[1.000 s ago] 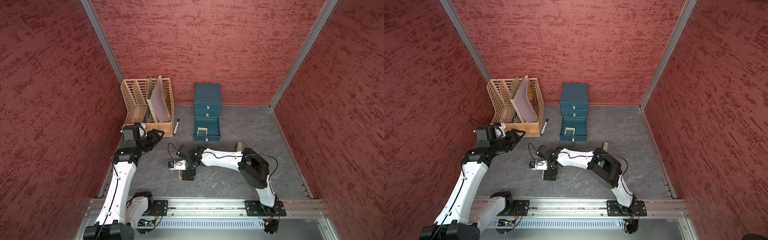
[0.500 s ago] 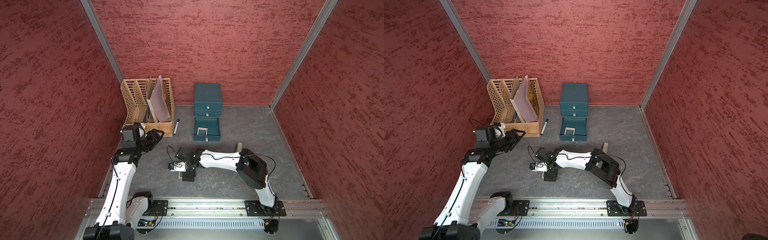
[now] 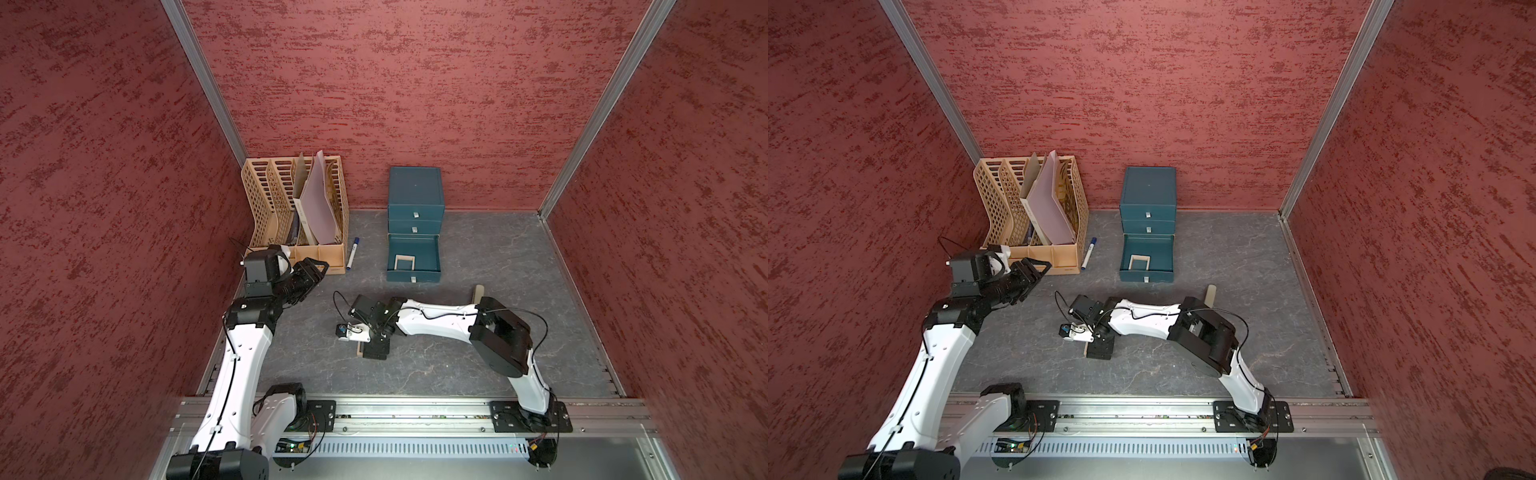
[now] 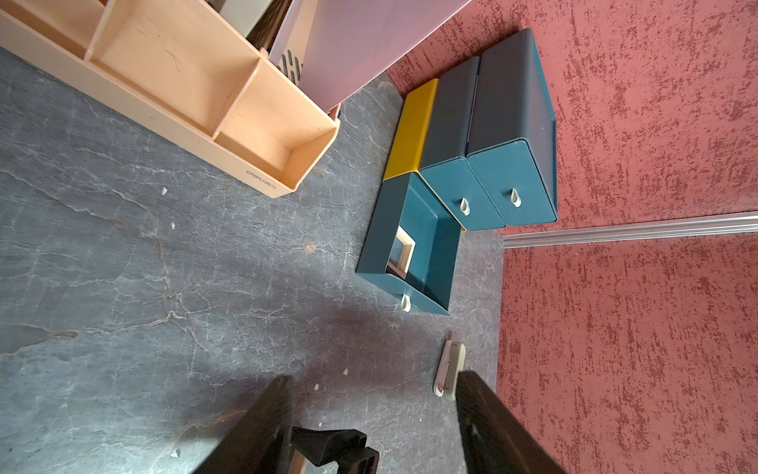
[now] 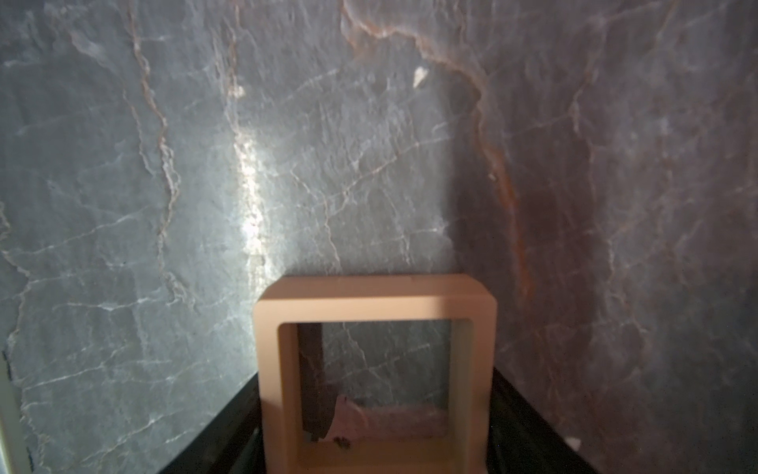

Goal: Place the brooch boxes into the drawer by color
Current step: Pick up the brooch box from the center of the board.

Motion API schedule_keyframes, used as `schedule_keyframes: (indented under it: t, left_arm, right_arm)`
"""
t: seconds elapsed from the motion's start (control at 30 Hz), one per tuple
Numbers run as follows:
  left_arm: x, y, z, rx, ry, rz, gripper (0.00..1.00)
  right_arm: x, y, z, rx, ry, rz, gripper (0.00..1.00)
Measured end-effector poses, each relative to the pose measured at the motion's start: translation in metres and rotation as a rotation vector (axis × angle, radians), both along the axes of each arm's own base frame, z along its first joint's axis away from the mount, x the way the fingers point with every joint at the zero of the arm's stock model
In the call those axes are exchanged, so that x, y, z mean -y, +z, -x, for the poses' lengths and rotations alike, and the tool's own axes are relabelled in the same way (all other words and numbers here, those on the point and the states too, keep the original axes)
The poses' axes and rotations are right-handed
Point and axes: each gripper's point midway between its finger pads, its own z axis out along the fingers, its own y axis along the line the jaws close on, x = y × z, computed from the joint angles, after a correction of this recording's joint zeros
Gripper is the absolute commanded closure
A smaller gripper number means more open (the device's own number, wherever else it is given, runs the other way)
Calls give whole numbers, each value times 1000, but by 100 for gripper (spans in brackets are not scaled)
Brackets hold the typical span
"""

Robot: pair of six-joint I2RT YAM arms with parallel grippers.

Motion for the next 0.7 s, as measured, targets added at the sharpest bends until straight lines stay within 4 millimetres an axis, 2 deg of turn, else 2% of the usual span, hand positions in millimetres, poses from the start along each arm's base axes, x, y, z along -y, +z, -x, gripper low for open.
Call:
schedule_keyframes:
  t: [0.13, 0.47, 0.6, 0.7]
  left_arm:
    - [0, 0, 0, 0, 0, 0, 34]
    - [0, 0, 0, 0, 1, -1, 34]
    - [-1, 1, 0, 4, 5, -6, 34]
    - [-2, 2, 1, 10, 11, -12, 34]
  right_arm:
    - [0, 0, 0, -3, -16, 1, 33]
    - [0, 4, -1, 2, -73, -8, 35]
    - [1, 21, -2, 14, -115, -49, 38]
    - [1, 42, -5, 31, -154, -94, 40]
